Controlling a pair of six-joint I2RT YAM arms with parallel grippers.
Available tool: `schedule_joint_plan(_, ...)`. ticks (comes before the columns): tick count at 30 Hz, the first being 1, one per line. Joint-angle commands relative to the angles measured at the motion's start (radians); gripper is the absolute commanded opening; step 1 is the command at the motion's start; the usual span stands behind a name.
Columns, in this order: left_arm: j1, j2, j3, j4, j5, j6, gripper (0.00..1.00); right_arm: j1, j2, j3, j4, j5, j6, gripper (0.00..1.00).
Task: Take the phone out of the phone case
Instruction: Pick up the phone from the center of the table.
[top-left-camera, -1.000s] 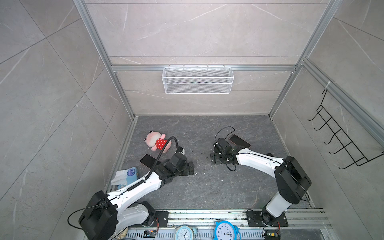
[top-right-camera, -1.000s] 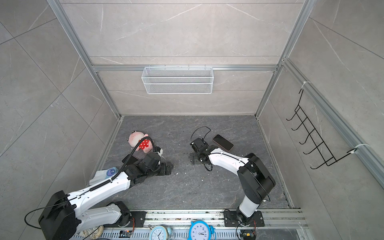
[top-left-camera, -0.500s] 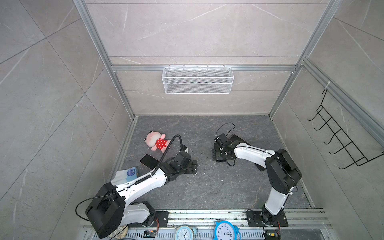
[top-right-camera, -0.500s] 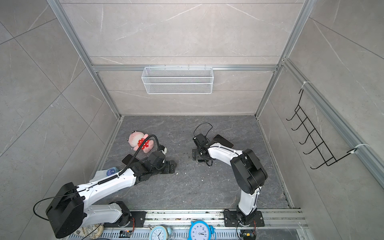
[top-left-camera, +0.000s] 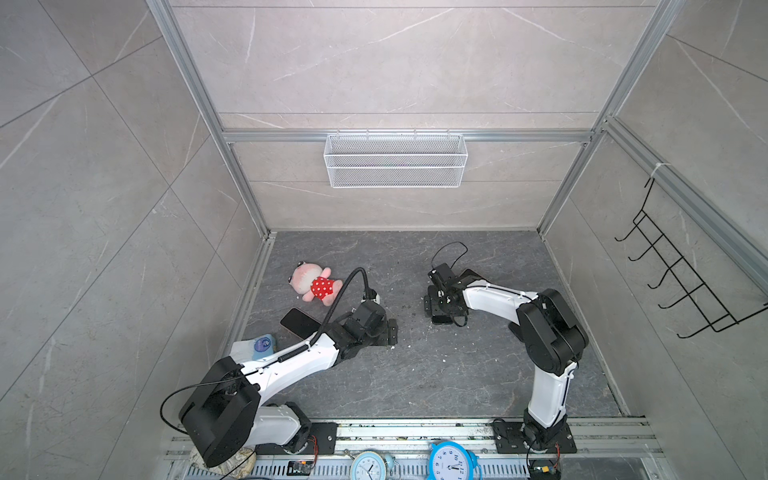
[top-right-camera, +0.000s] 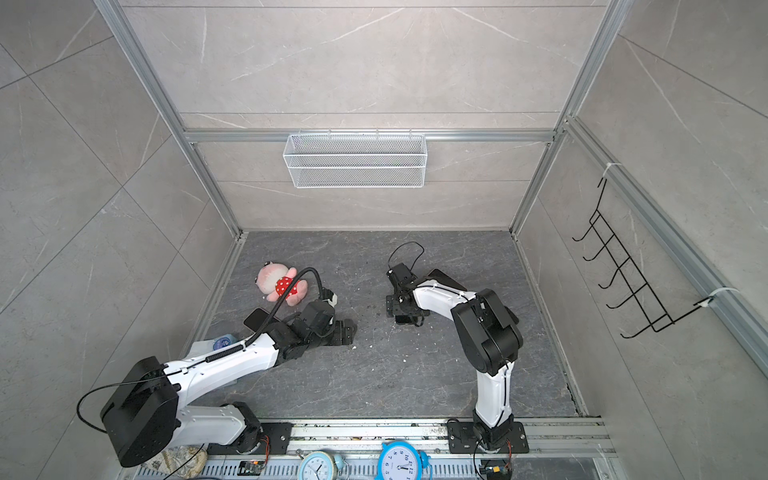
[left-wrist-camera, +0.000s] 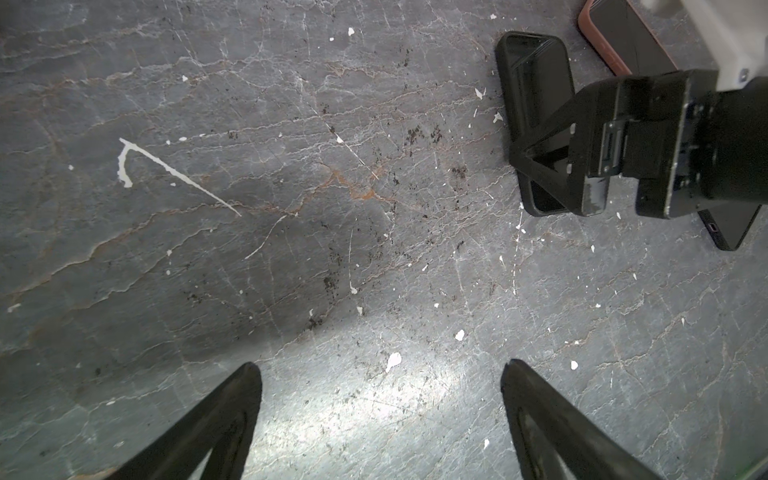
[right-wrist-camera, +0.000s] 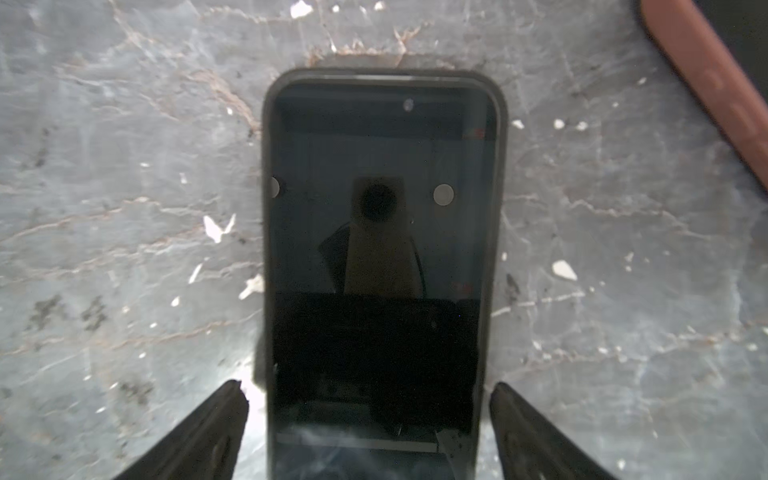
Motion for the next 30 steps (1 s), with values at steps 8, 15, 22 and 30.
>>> schedule_joint_plan(8,-0.004,0.051,0.068,0.063,0.016,-0.03,0.91,0.0,0.036,0.021,-0.042,-0.003,-0.034,0.8)
schedule_joint_plan(15,-0.004,0.103,0.089,0.131,0.054,-0.061,0.9,-0.001,0.01,-0.009,-0.028,-0.021,-0.035,0.69)
schedule_joint_plan(22,-0.003,0.158,0.079,0.245,0.097,-0.115,0.89,0.0,-0.062,-0.069,0.025,-0.053,-0.052,0.57)
schedule_joint_plan(30,0.008,0.227,0.043,0.417,0.162,-0.208,0.87,0.002,-0.197,-0.168,0.132,-0.156,-0.082,0.49)
